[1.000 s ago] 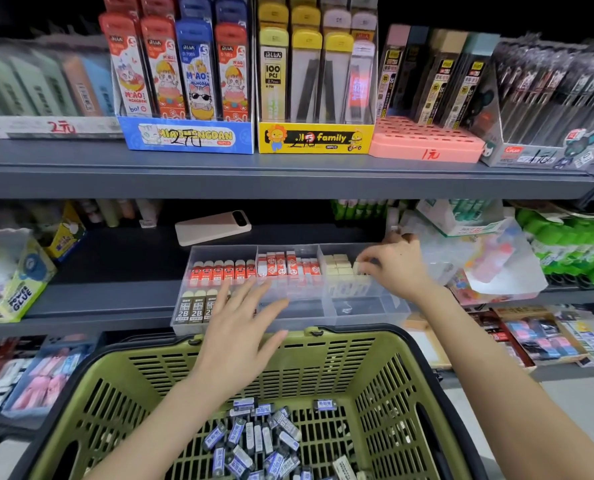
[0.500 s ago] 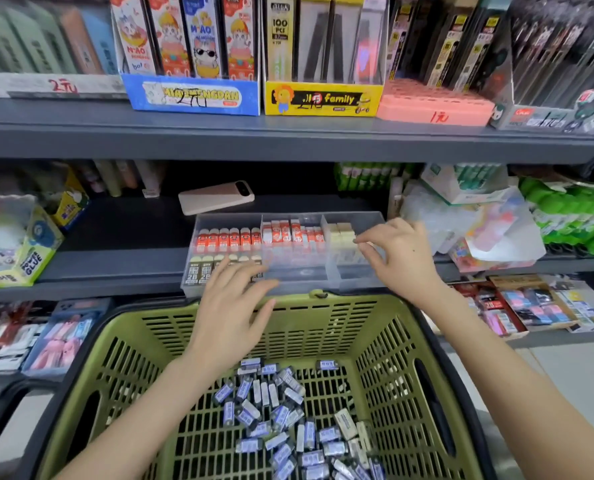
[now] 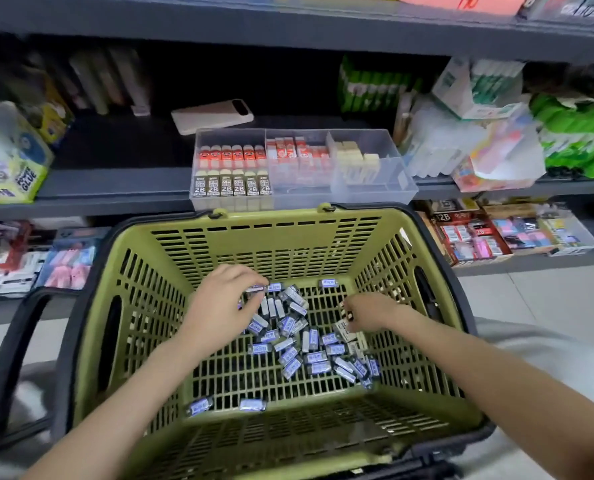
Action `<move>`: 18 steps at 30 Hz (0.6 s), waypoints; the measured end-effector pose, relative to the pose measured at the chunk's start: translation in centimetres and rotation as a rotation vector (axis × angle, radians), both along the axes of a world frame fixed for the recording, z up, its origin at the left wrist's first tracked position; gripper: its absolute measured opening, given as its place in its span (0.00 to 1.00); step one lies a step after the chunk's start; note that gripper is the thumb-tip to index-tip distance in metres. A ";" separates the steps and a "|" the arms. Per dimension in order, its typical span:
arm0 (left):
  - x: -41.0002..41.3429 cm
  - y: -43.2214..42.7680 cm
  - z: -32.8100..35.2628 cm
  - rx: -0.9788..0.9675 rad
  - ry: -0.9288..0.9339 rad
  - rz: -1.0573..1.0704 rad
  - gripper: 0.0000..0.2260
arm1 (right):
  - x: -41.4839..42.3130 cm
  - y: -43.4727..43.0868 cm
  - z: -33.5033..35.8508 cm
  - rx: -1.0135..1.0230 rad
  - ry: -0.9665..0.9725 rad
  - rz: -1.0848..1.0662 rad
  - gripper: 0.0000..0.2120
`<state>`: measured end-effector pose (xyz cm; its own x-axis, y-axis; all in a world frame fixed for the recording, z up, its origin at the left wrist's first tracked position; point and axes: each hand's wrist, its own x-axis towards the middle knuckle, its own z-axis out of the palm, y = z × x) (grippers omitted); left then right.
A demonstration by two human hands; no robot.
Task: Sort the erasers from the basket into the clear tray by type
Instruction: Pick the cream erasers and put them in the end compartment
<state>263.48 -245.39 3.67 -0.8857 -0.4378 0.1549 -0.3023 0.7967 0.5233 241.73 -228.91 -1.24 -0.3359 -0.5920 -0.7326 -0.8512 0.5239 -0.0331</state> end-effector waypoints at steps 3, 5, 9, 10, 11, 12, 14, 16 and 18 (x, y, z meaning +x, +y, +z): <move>0.2 0.4 -0.7 0.115 -0.030 0.047 0.08 | 0.4 0.2 -2.1 -0.008 0.038 -0.051 0.25; 0.0 0.6 -1.2 0.195 -0.032 0.066 0.08 | 1.0 0.2 -3.3 -0.031 0.068 -0.091 0.25; -0.5 1.2 -2.2 0.409 -0.083 0.112 0.06 | 1.3 0.4 -4.2 -0.102 0.046 -0.192 0.21; -0.7 1.3 -2.5 0.487 -0.102 0.125 0.06 | 1.1 0.3 -3.9 -0.134 0.028 -0.228 0.19; -0.9 1.4 -2.7 0.576 -0.116 0.147 0.05 | 1.0 0.0 -3.4 -0.186 -0.010 -0.282 0.16; -1.1 1.4 -2.9 0.678 -0.132 0.174 0.05 | 1.1 -0.4 -2.7 -0.261 -0.092 -0.367 0.14; -1.3 1.6 -2.9 0.948 -0.165 0.217 0.04 | 2.1 -1.6 -1.0 -0.442 -0.373 -0.558 0.10; -1.4 2.0 -2.9 1.271 -0.190 0.229 0.09 | 3.7 -2.7 0.8 -0.567 -0.609 -0.616 0.10; -1.5 2.5 -3.2 1.537 -0.176 0.234 0.15 | 5.1 -3.2 2.0 -0.605 -0.814 -0.602 0.11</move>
